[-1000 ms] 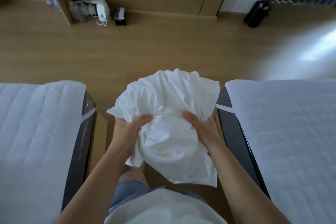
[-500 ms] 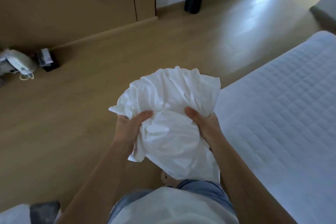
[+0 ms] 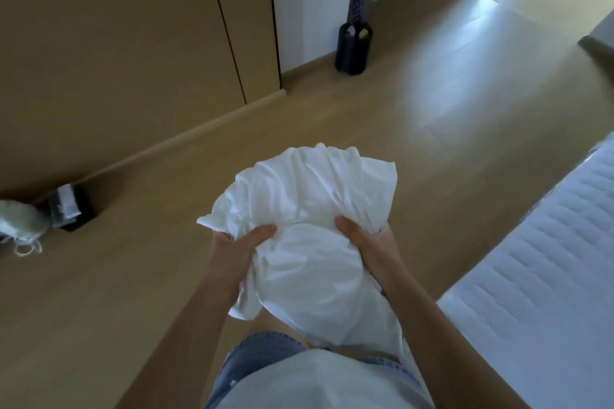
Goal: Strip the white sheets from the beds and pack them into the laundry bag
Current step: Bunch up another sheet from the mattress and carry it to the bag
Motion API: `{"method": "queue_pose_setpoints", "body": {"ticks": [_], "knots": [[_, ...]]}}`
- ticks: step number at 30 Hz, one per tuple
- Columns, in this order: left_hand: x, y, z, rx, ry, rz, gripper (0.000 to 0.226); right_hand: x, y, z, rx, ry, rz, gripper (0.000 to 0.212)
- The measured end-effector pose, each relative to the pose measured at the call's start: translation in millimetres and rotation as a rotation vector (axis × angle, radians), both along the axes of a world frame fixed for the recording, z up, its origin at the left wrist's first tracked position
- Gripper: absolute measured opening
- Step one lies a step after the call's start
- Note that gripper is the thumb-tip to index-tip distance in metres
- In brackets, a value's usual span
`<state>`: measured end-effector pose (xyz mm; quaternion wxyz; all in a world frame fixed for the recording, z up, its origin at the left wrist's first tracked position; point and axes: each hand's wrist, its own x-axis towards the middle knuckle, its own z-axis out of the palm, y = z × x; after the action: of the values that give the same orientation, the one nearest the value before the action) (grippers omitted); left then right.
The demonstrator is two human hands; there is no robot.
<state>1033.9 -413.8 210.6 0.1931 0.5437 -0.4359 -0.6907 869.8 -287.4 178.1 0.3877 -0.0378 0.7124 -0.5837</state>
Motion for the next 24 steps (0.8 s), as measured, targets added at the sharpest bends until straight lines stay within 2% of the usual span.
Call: {"method": "queue_pose_setpoints", "body": {"ticks": [4, 7, 9, 12, 14, 16, 19, 22, 24], "knots": [[-76, -93, 5, -0.001, 0.018, -0.124, 0.040, -55, -70, 11, 0.013, -0.012, -0.116, 0.098], [-142, -145, 12, -0.015, 0.012, -0.278, 0.070, -100, -100, 17, 0.005, -0.015, -0.228, 0.094], [-189, -166, 13, -0.013, 0.007, -0.380, 0.077, -133, -112, 17, 0.046, -0.018, -0.300, 0.095], [-268, -190, 6, -0.009, -0.017, -0.465, 0.056, -193, -126, 11, 0.096, 0.000, -0.418, 0.093], [-325, -203, 1, -0.030, -0.026, -0.500, 0.041, -240, -135, 5, 0.095, 0.008, -0.470, 0.082], [-385, -217, 1, -0.049, -0.014, -0.542, 0.039, -296, -146, -1, 0.080, 0.008, -0.516, 0.069], [-473, -237, 8, -0.064, -0.028, -0.546, 0.034, -386, -166, -1, 0.066, 0.018, -0.531, 0.066], [-555, -257, 19, -0.077, -0.057, -0.538, 0.024, -471, -186, 10, 0.043, 0.029, -0.519, 0.051], [-604, -268, 22, -0.098, -0.064, -0.538, 0.023, -523, -195, 16, 0.024, 0.041, -0.516, 0.056]]}}
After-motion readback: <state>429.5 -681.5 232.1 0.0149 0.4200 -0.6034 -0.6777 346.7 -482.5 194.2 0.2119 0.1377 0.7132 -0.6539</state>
